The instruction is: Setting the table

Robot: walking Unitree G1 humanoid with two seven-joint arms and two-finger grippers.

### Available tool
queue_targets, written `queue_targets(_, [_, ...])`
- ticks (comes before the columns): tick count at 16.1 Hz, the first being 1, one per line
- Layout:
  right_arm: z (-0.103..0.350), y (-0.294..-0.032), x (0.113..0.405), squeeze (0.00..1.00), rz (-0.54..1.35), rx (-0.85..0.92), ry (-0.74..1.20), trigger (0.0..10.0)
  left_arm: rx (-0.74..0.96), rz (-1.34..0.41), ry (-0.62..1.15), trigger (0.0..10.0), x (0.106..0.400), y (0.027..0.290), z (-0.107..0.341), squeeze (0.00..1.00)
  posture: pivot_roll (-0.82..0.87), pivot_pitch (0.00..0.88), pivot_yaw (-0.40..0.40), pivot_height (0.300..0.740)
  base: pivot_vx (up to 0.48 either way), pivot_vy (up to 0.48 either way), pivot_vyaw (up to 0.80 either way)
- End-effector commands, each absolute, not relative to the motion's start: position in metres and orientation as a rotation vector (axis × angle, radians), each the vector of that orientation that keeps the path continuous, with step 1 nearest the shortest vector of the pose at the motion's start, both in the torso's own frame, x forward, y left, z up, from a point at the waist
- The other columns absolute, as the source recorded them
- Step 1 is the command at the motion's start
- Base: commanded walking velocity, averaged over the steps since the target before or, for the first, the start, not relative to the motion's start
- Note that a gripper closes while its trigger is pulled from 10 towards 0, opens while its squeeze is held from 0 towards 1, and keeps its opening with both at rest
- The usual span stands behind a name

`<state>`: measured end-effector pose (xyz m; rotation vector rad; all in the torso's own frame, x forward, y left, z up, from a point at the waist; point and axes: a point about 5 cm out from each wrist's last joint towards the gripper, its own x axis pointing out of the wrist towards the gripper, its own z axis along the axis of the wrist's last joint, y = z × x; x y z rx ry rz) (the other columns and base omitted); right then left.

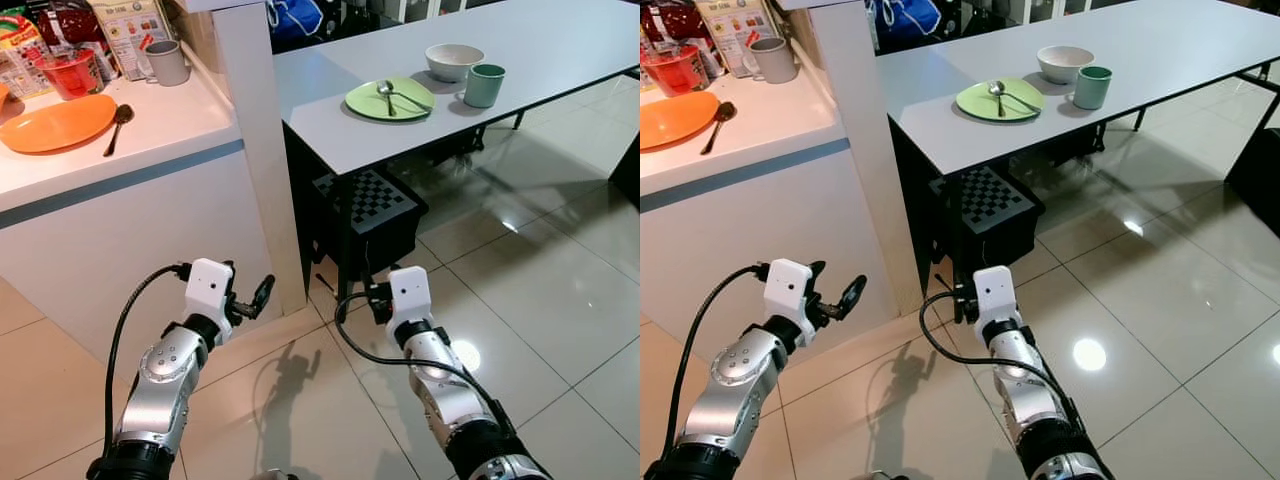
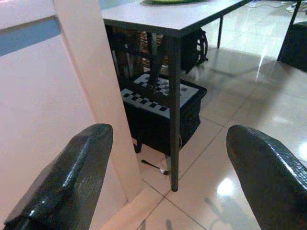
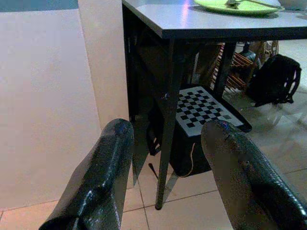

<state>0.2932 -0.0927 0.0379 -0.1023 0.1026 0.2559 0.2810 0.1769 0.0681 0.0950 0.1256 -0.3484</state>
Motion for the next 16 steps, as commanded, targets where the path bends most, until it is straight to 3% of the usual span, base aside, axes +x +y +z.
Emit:
queue_targets(1, [0.0397, -0.0902, 0.2946, 0.0, 0.269, -0.107, 0.102, 10.0, 0.113, -0.339, 0.112, 10.0, 0.2817, 0.1809, 0.0701, 0.0, 0.06, 0.0, 0.09, 0.74, 0.48, 0.0, 0.0])
queue_targets(12, [0.0361, -0.0869, 0.293, 0.0, 0.28, -0.109, 0.124, 10.0, 0.12, -0.333, 0.104, 10.0, 0.2839, 0.18, 0.0718, 0.0, 0.07, 0.0, 0.094, 0.74, 0.48, 0.0, 0.0])
queue_targets(16, [0.0367, -0.0864, 0.2935, 0.0, 0.278, -0.106, 0.122, 10.0, 0.111, -0.323, 0.113, 10.0, 0.2842, 0.1786, 0.0704, 0.0, 0.07, 0.0, 0.094, 0.74, 0.0, 0.0, 0.0])
